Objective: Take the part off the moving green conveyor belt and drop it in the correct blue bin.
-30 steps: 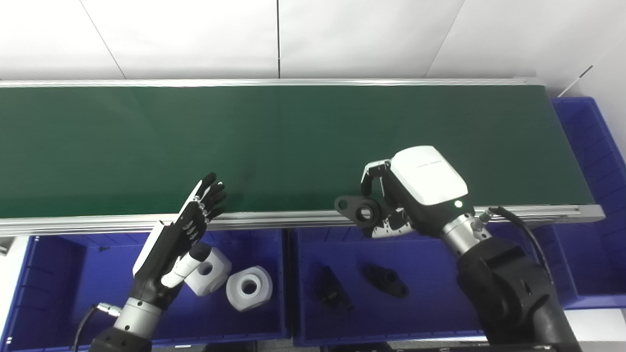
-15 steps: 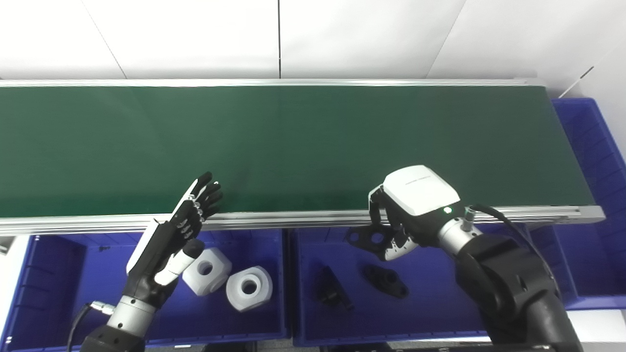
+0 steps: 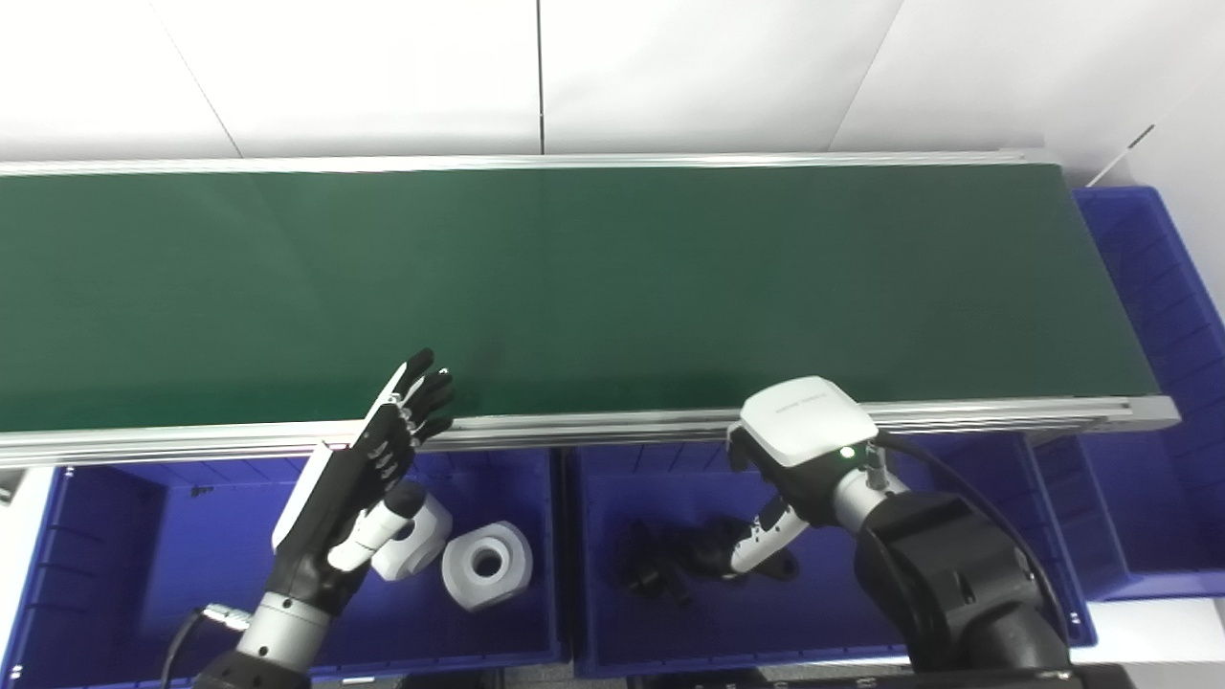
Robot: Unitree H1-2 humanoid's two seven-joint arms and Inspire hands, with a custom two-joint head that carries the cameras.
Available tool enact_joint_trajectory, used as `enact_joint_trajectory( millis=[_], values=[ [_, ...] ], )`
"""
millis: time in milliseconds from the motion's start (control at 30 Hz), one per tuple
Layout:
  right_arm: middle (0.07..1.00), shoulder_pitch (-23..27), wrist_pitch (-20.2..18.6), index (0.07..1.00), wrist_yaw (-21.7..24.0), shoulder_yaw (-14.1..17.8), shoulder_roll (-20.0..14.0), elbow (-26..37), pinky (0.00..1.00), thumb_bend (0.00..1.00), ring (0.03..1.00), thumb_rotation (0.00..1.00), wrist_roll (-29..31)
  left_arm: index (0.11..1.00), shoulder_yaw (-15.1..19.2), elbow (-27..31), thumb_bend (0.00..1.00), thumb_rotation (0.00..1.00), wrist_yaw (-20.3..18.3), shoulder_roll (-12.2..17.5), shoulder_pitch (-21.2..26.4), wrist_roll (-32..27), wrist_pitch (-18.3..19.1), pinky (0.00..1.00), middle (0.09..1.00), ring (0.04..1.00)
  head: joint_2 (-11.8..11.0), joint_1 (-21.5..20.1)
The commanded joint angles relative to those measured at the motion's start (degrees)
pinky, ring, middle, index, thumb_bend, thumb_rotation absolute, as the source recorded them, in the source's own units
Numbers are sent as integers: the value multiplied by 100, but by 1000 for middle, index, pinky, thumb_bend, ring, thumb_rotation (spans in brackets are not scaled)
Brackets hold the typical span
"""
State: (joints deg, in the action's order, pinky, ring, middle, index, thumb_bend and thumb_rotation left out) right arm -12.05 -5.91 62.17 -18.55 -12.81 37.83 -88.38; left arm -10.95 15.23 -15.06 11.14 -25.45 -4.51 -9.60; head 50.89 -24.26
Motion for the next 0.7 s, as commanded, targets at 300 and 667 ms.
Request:
enact_joint_trajectory(
  millis=[300,667],
  values=[
    [741,-228,243,731,-433,176,478,355,594,968,679,676,-107,977,-16,65,749,790,7,-23,-160,64,-407,893,946,936,-164,436],
    [591,-1676,476,613,-3852,104,1378,-83,428,759,520,423,2887,973,-177,-191,692,727,-57,-98,-289,15,-574,935,954,953,-422,1231]
  ],
)
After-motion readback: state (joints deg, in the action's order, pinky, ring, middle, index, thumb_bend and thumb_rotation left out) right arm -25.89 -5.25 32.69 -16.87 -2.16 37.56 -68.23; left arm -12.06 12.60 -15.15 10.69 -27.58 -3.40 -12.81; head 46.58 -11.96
